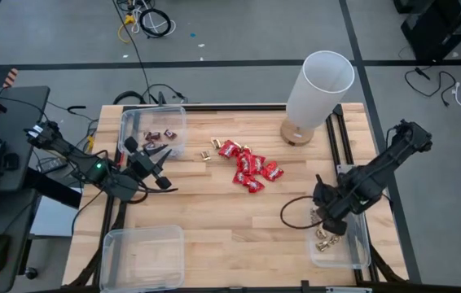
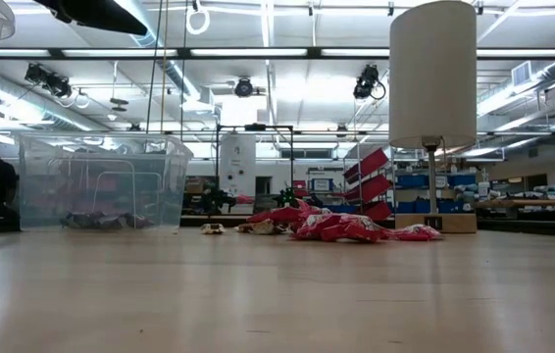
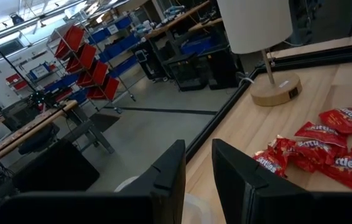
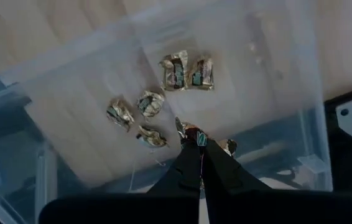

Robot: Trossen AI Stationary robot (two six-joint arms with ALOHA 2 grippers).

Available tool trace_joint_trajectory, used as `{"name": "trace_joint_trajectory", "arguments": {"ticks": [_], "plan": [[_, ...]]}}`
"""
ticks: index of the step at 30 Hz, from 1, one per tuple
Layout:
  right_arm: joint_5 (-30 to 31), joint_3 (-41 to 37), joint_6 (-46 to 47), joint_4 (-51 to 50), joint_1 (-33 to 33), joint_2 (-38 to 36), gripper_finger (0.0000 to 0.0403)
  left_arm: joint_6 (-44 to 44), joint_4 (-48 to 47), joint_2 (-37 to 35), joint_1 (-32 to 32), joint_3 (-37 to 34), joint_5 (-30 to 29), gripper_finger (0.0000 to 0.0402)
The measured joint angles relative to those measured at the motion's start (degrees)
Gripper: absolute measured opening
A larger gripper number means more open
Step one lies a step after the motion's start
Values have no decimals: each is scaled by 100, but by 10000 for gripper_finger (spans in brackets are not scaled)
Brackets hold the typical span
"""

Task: Sort candy
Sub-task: Put the gold chocolate into the bottom right transparent bin

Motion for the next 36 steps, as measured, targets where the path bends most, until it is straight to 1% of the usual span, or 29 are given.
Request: {"name": "trace_joint_trajectory", "arguments": {"ticks": [4,9,14,25,29,36], "plan": [[-9,-230,106,424,148,0,0,-1,0,0,0,0,1,82],[11,-682,131,1251,352,0,0,1,1,0,0,0,1,82],[-6,-1088,161,1822,553,2,0,1,0,0,0,0,1,82],[-74,-1505,161,1984,707,4,0,-1,0,0,0,0,1,82],[-79,-1659,117,2203,705,4,0,-1,0,0,0,0,1,82],[-79,-1744,120,2266,705,4,7,-1,-2,0,0,0,1,82]]}}
